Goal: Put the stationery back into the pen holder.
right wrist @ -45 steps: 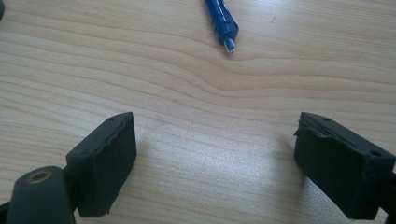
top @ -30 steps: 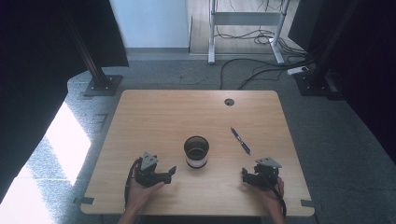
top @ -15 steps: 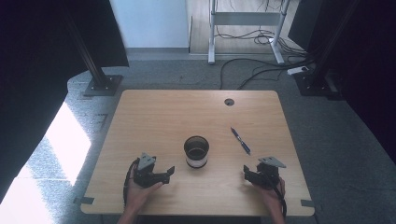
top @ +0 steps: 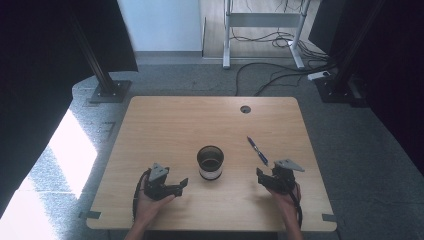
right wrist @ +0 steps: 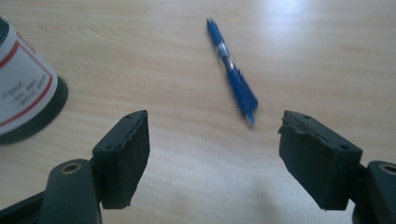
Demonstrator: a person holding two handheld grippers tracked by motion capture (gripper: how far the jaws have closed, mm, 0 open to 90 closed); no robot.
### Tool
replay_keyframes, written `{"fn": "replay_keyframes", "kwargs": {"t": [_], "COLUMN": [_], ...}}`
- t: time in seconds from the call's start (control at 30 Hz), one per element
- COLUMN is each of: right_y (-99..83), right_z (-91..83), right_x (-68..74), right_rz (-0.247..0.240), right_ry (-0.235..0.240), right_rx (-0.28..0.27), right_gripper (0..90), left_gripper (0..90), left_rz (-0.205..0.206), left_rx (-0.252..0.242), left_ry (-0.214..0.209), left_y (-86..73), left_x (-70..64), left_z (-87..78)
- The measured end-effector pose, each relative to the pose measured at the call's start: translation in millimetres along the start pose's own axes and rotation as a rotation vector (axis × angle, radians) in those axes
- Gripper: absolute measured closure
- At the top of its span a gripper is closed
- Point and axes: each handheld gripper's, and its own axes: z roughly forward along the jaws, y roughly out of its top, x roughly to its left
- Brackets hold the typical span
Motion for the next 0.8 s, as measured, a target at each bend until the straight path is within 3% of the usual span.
{"fn": "replay_keyframes", "kwargs": {"t": [0.13, 0.33, 0.53, 0.8], "right_y": [14.1, 31.0, 45.7, 56.6], "right_z": [5.6, 13.8, 25.2, 41.1], "right_x": [2.4, 4.5, 1.9, -3.1], "right_rz": [-0.013, -0.031, -0.053, -0.032], "right_ry": [-0.004, 0.015, 0.011, 0.017], "right_rx": [0.000, 0.016, 0.013, 0.010], "right_gripper": [23.7, 24.2, 27.6, 31.7], "left_gripper": [13.5, 14.1, 14.1, 14.2], "left_rz": [0.008, -0.022, -0.019, 0.004], "left_rx": [0.009, 0.002, 0.006, 0.026], "left_ry": [0.008, 0.006, 0.011, 0.003], "left_y": [-1.4, -1.7, -3.1, -7.4], "left_x": [2.0, 7.1, 3.2, -4.2], "left_z": [-0.6, -5.1, -5.3, -2.8]}}
